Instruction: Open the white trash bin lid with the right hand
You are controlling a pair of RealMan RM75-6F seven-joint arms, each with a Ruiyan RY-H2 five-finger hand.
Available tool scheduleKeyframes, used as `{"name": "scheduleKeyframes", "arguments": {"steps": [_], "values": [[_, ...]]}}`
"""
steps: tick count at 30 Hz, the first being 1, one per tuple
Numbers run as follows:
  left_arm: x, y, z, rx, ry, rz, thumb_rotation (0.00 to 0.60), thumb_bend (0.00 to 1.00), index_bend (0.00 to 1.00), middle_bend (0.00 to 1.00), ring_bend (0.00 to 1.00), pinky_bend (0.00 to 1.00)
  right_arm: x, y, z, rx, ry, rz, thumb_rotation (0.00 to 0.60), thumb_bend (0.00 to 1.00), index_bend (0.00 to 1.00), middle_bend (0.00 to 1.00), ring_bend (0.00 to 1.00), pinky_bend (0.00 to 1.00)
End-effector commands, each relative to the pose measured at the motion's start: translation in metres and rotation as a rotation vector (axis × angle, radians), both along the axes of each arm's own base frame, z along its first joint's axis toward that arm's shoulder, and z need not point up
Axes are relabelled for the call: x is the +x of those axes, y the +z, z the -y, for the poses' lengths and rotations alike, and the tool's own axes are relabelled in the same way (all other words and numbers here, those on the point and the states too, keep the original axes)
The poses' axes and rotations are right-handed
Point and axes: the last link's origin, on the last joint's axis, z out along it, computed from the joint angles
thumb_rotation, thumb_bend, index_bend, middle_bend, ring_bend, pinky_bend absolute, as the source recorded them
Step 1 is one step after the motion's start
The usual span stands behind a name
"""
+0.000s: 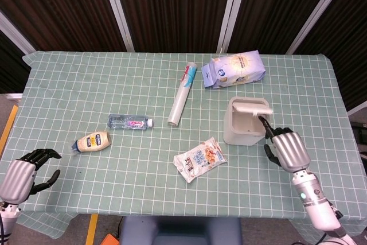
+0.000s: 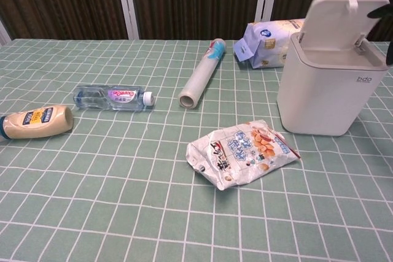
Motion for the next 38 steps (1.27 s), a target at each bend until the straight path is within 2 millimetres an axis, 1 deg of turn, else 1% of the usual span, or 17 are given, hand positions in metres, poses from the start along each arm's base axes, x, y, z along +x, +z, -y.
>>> {"name": "scheduleKeyframes", "arguments": {"steps": [1,3,5,7,9,11,14,17,24,29,38], "values": [[0.000,0.000,0.000,0.000,0.000,-0.001,0.600,0.35,0.41,0.37,0.35,0.53,-0.012,0.016,-0.014,-0.068,0.020,0.031,0.600,0.48,0.00,0.31,0.29,0.46],[0.000,0.000,0.000,-0.001,-0.001,-0.002,0.600,0.35,0.41,0.37,0.35,0.53,-0.020,0.024,-0.020,-0.115,0.017,0.050,0.600,0.45,0.00,0.22,0.21,0.37],[0.000,-0.001,0.000,-0.002,0.000,-0.003,0.600,0.35,0.41,0.37,0.35,0.53,-0.029,0.034,-0.027,-0.189,0.020,0.081,0.600,0.41,0.00,0.16,0.18,0.26],[0.000,-0.001,0.000,-0.003,0.001,-0.005,0.600,0.35,0.41,0.37,0.35,0.53,-0.037,0.042,-0.035,-0.261,0.029,0.114,0.600,0.37,0.00,0.13,0.13,0.13],[0.000,-0.002,0.000,-0.005,0.002,-0.008,0.600,0.35,0.41,0.37,0.35,0.53,-0.049,0.048,-0.044,-0.329,0.020,0.132,0.600,0.33,0.00,0.12,0.08,0.07],[0.000,-0.003,0.000,-0.009,0.002,-0.012,0.600,0.35,0.41,0.37,0.35,0.53,-0.062,0.052,-0.054,-0.358,-0.021,0.134,0.600,0.28,0.00,0.09,0.05,0.06],[0.001,-0.005,-0.001,-0.015,0.003,-0.020,0.600,0.35,0.41,0.37,0.35,0.53,-0.077,0.054,-0.066,-0.339,-0.102,0.123,0.600,0.23,0.00,0.05,0.01,0.05],[0.001,-0.009,-0.001,-0.029,0.005,-0.033,0.600,0.35,0.41,0.37,0.35,0.53,-0.085,0.052,-0.070,-0.310,-0.169,0.122,0.600,0.19,0.00,0.02,0.00,0.05],[0.002,-0.015,-0.003,-0.050,0.007,-0.053,0.600,0.35,0.41,0.37,0.35,0.53,-0.083,0.042,-0.066,-0.212,-0.174,0.058,0.600,0.18,0.00,0.01,0.00,0.05],[0.001,-0.013,-0.003,-0.041,0.008,-0.047,0.600,0.35,0.41,0.37,0.35,0.53,-0.082,0.037,-0.064,-0.195,-0.181,0.045,0.600,0.18,0.00,0.01,0.00,0.05],[0.001,-0.011,-0.003,-0.035,0.005,-0.042,0.600,0.35,0.41,0.37,0.35,0.53,-0.083,0.035,-0.064,-0.179,-0.194,0.042,0.600,0.18,0.00,0.01,0.00,0.05]]}}
